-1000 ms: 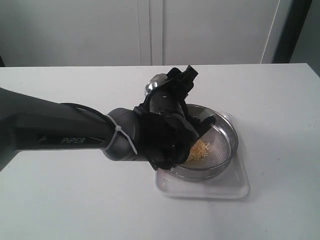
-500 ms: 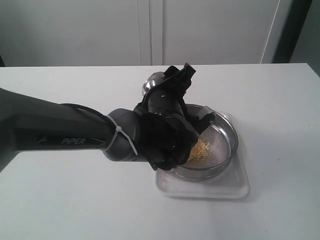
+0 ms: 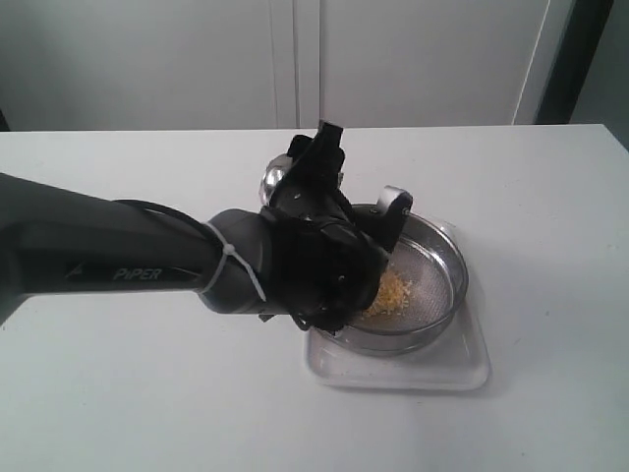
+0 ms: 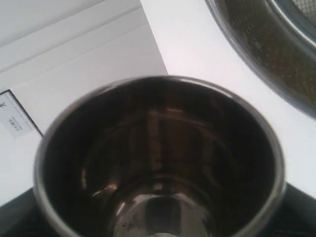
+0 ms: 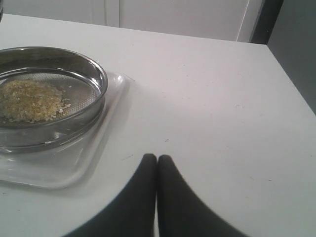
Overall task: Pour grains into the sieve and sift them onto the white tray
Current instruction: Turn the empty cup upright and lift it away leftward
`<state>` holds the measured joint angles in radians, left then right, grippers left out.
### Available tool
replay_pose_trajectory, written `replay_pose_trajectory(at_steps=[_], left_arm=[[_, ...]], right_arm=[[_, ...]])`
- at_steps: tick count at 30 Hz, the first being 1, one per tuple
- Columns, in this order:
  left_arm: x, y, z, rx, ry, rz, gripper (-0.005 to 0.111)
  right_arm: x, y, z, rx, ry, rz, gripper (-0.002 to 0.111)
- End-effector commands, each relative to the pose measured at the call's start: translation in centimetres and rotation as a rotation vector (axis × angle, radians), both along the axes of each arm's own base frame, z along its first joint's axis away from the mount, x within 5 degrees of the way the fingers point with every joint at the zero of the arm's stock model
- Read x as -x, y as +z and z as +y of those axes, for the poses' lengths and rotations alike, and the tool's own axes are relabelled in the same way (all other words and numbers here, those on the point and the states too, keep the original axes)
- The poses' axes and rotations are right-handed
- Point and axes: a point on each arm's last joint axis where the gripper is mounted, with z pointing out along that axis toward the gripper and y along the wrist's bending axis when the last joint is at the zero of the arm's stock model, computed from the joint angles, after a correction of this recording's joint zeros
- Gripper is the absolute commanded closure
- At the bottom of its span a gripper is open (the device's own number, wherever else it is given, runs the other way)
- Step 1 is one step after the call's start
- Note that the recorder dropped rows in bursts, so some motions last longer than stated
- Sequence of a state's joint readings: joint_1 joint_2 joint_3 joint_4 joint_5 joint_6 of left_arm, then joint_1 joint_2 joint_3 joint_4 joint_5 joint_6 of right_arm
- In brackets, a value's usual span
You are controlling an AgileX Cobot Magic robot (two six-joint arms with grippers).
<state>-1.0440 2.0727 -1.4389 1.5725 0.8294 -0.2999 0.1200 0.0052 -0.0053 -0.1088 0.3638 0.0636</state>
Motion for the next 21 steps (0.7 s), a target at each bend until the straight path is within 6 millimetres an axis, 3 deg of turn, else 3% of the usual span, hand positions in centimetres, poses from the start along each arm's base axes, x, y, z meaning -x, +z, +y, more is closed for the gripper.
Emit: replay_pose_trajectory(at_steps=[1, 11, 21], left_arm=[[0.6, 2.5, 0.2, 0.216, 0.043, 0.007, 0.107], [0.2, 4.9, 2.3, 0.525, 0.132, 0.206, 0.107], [-1.4, 7.1, 5.4, 0.833, 0.265, 0.355, 0.107]], right_arm=[[0.0, 0.0, 0.0, -0.006, 0.003, -0.013, 0.108], [0.0, 0.0, 0.0, -0.006, 0.003, -0.013, 0.108], [0.0, 0.0, 0.0, -0.006, 0.003, -0.013, 0.108]])
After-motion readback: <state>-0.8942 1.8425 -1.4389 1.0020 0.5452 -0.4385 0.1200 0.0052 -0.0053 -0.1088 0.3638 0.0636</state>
